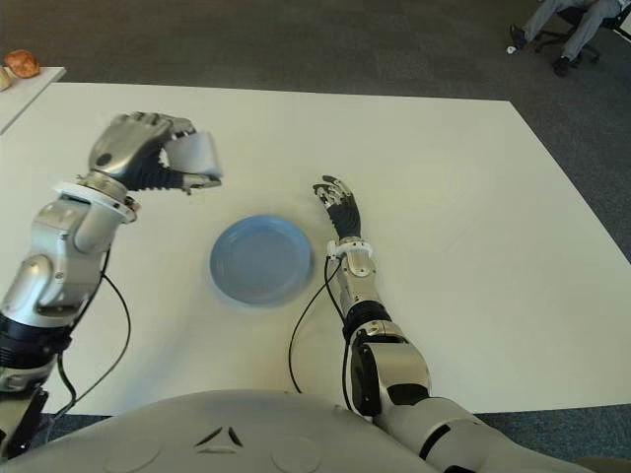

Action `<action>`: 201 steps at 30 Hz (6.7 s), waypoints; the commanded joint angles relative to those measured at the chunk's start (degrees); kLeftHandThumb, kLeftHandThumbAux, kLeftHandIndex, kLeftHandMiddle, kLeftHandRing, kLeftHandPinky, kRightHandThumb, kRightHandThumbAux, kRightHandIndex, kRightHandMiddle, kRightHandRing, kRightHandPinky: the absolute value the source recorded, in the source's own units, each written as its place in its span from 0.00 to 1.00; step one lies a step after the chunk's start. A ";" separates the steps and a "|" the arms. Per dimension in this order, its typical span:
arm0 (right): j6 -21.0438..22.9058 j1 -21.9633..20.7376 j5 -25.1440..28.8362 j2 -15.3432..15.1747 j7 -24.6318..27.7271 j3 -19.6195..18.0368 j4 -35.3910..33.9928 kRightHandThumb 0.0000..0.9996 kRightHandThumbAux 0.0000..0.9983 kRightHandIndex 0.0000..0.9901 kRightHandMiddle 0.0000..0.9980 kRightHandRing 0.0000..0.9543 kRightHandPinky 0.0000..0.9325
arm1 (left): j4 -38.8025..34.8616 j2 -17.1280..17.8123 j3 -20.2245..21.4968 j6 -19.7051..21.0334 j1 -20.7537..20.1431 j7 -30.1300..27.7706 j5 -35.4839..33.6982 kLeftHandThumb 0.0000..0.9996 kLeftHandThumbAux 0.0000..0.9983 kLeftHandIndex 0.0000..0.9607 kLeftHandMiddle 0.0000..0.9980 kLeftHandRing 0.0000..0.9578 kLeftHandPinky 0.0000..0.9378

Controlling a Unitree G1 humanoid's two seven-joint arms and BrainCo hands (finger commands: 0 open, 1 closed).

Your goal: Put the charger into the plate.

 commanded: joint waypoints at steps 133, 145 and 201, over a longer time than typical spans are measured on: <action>-1.49 7.46 1.70 2.33 0.12 0.29 -3.71 0.02 0.53 0.01 0.07 0.03 0.00 | 15.26 -6.10 -15.55 -11.54 6.59 2.80 7.45 0.37 0.50 0.36 0.41 0.38 0.34; -1.17 7.24 2.00 2.34 0.55 0.30 -3.35 0.01 0.53 0.01 0.08 0.04 0.01 | 16.05 -6.35 -15.27 -12.24 6.82 5.46 7.16 0.38 0.51 0.35 0.45 0.43 0.39; -4.32 6.58 3.38 2.94 4.09 -0.86 -1.32 0.01 0.50 0.04 0.06 0.04 0.03 | 15.89 -3.09 -16.23 -15.32 6.11 2.41 9.88 0.14 0.13 0.00 0.00 0.00 0.00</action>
